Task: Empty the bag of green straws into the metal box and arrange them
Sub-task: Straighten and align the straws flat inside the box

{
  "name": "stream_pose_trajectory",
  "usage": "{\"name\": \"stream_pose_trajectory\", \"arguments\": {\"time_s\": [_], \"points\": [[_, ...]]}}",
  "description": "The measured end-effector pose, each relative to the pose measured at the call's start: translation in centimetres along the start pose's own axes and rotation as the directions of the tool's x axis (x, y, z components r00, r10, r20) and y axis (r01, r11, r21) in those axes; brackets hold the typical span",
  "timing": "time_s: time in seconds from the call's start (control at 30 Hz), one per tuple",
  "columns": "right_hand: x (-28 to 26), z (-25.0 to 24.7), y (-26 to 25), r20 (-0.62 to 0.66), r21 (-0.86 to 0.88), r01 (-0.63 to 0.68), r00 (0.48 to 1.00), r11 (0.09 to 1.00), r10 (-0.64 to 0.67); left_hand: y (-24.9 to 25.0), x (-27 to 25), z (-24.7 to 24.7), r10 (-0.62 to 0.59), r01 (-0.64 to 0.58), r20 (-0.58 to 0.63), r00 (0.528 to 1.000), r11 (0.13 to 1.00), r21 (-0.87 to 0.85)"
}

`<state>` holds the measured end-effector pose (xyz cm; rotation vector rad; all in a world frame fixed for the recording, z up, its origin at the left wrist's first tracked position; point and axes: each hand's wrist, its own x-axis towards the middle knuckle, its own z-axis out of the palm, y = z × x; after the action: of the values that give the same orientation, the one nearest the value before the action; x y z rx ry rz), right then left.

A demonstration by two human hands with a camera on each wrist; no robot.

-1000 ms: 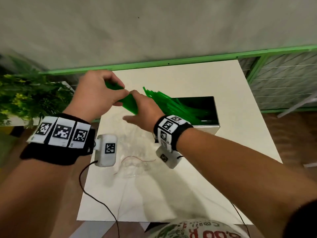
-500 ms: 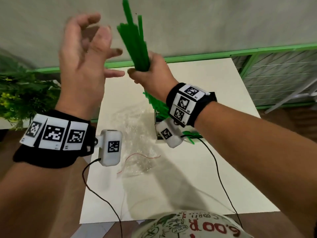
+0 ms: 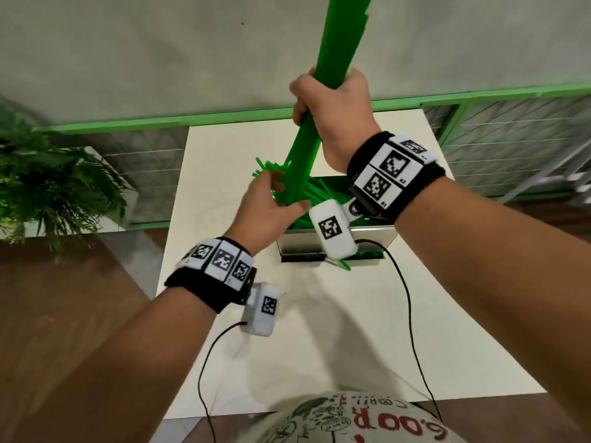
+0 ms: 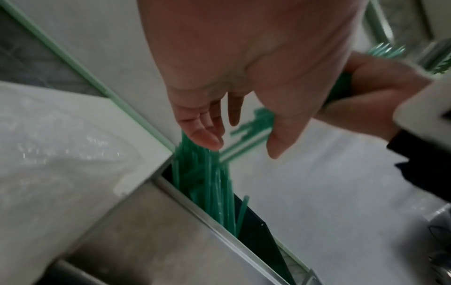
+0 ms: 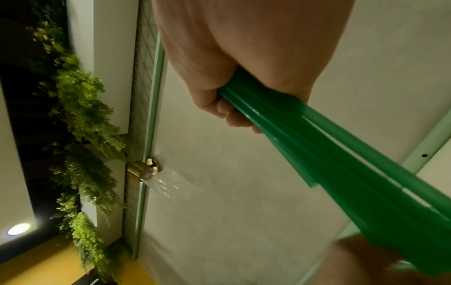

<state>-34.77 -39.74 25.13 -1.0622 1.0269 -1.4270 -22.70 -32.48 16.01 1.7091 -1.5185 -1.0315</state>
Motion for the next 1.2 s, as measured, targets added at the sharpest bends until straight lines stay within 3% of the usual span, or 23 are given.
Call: {"name": "stream_pose_trajectory", "arguments": {"time_s": [0.27,0.43,0.53,0.63,0.7,0.77,0.87,0.97,1.07,1.2], "points": [[1.6,-1.9,-4.1,0.036,0.038,0.117,0.992,0.992,-0.119,1.1,1.8,2.7,0.034,-0.031,-0.042,0.999,0.996,0.088],[4.0,-6.3,-5.9,-0.065,0.115,0.146,0.988,0.983,-0.139,-1.1,2.2,1.5,0.060,-0.037,-0.091,0.994,0.973,0.229],[4.9,-9.5,-5.1,-0.135,0.129,0.098,0.988,0.987,-0.081,-2.5,2.3,0.2,0.002,0.010,-0.129,0.992,0.996,0.094],[3.9,-11.0,-2.2,-0.074,-0.178,0.047,0.995,0.983,-0.061,-2.9,2.2,-0.7,-0.053,0.030,-0.171,0.984,0.990,-0.137],[2.6,-11.1,1.1,0.046,-0.473,0.018,0.999,0.881,0.004,-2.7,2.1,-1.2,-0.072,0.022,-0.198,0.978,0.969,-0.245],[1.4,-10.9,4.7,0.200,-0.642,0.055,0.975,0.764,0.098,-2.3,1.9,-1.7,-0.077,0.011,-0.210,0.975,0.955,-0.298],[0.3,-10.9,8.9,0.357,-0.719,0.106,0.905,0.687,0.233,-2.1,1.6,-2.9,-0.077,-0.004,-0.220,0.972,0.938,-0.345],[0.2,-11.3,11.1,0.424,-0.792,0.202,0.860,0.576,0.282,-1.8,1.0,-3.8,-0.056,-0.031,-0.240,0.969,0.938,-0.344],[0.6,-11.7,12.1,0.397,-0.844,0.191,0.851,0.501,0.343,-1.4,0.3,-4.6,-0.034,-0.051,-0.246,0.969,0.943,-0.329],[1.0,-12.3,12.2,0.352,-0.851,0.124,0.856,0.511,0.378,-0.8,0.0,-5.1,-0.030,-0.046,-0.219,0.975,0.941,-0.335]]}}
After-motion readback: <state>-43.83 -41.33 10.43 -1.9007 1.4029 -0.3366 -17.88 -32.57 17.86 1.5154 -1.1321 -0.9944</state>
